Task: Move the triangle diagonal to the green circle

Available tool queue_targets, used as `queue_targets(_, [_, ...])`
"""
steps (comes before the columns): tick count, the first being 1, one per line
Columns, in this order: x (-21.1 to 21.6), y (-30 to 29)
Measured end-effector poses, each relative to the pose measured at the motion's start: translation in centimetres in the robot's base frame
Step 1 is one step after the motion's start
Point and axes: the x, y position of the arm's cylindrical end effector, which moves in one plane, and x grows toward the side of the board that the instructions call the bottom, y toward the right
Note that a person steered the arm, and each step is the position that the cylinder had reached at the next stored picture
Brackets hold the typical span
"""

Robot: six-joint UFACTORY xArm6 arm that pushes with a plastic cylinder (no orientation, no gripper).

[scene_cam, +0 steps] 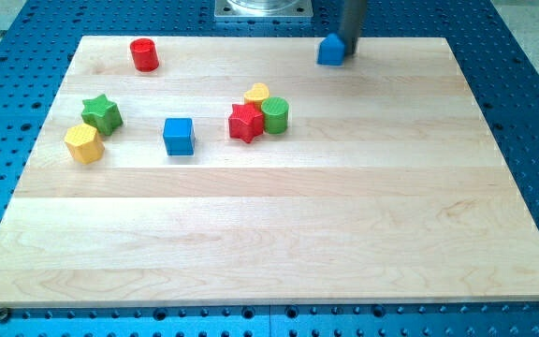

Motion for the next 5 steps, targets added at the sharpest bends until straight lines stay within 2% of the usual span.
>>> queue_targets(1, [6.0, -4.5])
queue_targets(3, [0.0, -3.4])
queue_targets(4, [0.0, -8.2])
queue_targets(5, [3.7, -9.5])
